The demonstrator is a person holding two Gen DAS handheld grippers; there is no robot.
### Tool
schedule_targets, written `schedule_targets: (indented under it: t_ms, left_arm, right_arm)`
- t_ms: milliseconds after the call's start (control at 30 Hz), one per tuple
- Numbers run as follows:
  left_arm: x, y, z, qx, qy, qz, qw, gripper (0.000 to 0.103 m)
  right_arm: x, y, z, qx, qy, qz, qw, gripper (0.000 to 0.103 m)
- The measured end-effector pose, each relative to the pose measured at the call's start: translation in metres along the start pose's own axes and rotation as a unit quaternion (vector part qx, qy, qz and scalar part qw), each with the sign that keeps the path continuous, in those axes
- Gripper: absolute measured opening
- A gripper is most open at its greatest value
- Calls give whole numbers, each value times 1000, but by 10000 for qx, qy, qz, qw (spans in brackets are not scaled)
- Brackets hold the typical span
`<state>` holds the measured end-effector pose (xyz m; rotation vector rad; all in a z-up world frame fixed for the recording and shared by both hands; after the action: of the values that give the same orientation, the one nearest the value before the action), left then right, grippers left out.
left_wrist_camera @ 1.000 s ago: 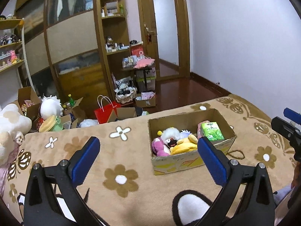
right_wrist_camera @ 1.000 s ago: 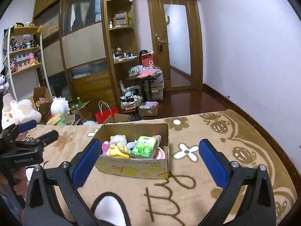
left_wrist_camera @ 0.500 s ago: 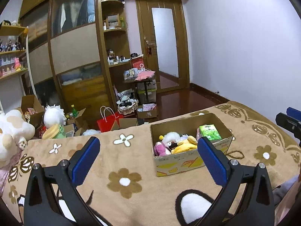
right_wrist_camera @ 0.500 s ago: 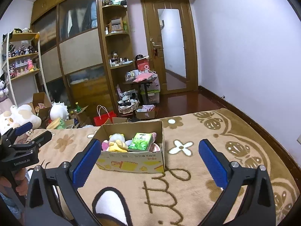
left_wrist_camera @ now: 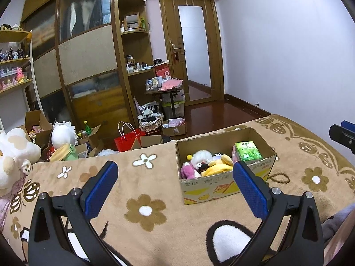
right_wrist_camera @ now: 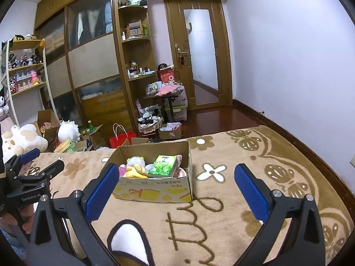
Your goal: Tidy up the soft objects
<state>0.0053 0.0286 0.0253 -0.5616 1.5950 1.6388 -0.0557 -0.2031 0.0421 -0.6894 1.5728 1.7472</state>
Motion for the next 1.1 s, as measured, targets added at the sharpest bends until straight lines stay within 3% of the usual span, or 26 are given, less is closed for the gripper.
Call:
schedule_targets:
  t_ms: [1100]
  left_arm:
    - [-1,-5,2,-115,58,111,9999,102]
  right_arm:
    - [6,-4,4,46,47,93,9999,103]
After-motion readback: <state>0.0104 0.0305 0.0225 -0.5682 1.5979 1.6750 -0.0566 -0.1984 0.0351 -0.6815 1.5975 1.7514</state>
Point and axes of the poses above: each gripper's, at about its wrist camera, not at the fingertips, and y roughly against the way its jaws point, z to its left, x to its underside, the point moved 2 cm from there along -y, roughly the way its jaws point, and after that the axes turned 13 degrees about z, right-handed, at the moved point
